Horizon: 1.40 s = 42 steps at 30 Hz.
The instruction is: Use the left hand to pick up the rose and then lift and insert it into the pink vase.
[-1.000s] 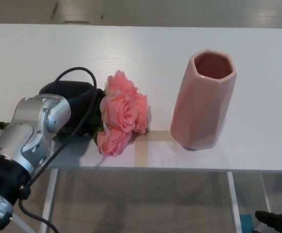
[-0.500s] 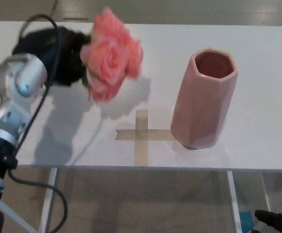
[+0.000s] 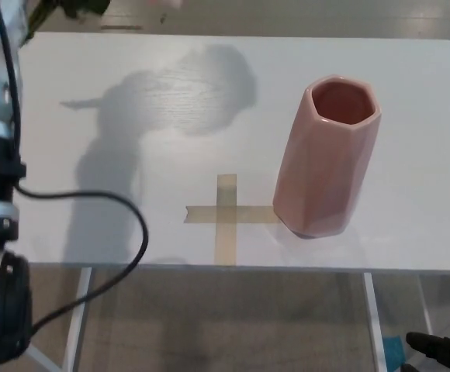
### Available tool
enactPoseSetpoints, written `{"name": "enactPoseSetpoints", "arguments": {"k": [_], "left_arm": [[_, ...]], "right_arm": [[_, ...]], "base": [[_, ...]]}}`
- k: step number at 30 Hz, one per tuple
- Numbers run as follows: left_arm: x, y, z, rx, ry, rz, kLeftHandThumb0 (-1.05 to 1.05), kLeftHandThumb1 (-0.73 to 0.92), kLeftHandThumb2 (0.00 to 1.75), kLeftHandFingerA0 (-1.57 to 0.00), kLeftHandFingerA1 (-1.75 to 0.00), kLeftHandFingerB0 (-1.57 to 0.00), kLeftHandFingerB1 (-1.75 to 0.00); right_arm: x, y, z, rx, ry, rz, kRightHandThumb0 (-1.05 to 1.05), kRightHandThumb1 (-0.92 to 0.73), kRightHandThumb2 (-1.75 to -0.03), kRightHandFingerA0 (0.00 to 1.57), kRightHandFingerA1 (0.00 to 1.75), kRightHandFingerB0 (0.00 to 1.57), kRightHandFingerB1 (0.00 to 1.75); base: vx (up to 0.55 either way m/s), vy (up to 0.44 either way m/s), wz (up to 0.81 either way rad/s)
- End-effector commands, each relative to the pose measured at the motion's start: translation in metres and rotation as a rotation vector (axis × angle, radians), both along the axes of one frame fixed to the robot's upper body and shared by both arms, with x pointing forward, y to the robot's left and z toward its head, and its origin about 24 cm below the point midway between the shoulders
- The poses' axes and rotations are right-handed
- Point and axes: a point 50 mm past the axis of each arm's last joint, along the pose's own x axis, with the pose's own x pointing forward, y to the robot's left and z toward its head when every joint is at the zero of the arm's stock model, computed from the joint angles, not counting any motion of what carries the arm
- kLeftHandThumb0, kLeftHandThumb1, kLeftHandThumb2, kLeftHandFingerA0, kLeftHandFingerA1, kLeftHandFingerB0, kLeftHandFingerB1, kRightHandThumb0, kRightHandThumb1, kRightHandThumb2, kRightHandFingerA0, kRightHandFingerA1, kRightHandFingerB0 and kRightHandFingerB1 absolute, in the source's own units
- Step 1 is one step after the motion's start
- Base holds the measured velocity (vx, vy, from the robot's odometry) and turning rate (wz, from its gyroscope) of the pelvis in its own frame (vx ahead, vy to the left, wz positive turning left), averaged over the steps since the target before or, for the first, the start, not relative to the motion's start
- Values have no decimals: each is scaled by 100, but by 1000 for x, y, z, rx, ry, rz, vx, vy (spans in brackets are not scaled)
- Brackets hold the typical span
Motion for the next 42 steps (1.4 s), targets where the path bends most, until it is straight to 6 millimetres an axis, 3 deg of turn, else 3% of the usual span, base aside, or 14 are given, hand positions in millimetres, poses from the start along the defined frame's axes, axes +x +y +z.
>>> {"name": "enactPoseSetpoints", "arguments": {"k": [1,2,3,7,9,12,19,31,35,42], "left_arm": [[-1,-17,25,-323,110,-175,-23,83,64,-95,-138,-77,-96],[-1,-18,26,-341,116,-183,-23,83,64,-95,-138,-77,-96],[-3,-31,33,-471,145,-241,-23,81,64,-96,-140,-79,-91],[-6,-45,42,-542,153,-298,-20,77,66,-98,-143,-81,-87],[-7,-49,46,-550,158,-318,-20,77,67,-100,-144,-81,-87],[-12,-65,56,-571,187,-384,-19,76,67,-107,-144,-85,-72],[-26,-101,69,-639,252,-498,-19,76,66,-108,-146,-86,-72],[-36,-121,76,-592,259,-535,-20,77,66,-108,-147,-87,-75],[-40,-128,74,-595,275,-550,-21,78,63,-108,-147,-85,-60],[-45,-138,75,-590,288,-572,-20,78,63,-107,-146,-84,-62]], "right_arm": [[-9,-4,-4,-1,28,-4,-21,-59,-57,65,52,58,48],[-9,-3,-4,-1,28,-5,-21,-59,-57,65,52,58,48],[-9,-4,-5,-6,33,-3,-21,-59,-57,65,52,58,48],[-8,-3,-4,2,27,-8,-21,-60,-57,65,52,58,48],[-7,-3,-4,5,25,-10,-21,-60,-57,66,52,58,48],[-6,-3,-3,10,23,-3,-21,-60,-57,66,52,58,48],[-7,-3,-3,18,21,3,-20,-60,-57,66,53,57,48],[-7,-3,-4,10,26,9,-20,-60,-57,65,52,57,48],[-7,-2,-4,7,24,14,-20,-60,-57,65,52,57,48],[-7,-3,-4,8,25,13,-20,-60,-57,65,52,57,48]], "base": [[0,0,0],[0,0,0],[0,0,0],[0,0,0],[0,0,0],[0,0,0],[0,0,0],[0,0,0],[0,0,0],[0,0,0]]}}
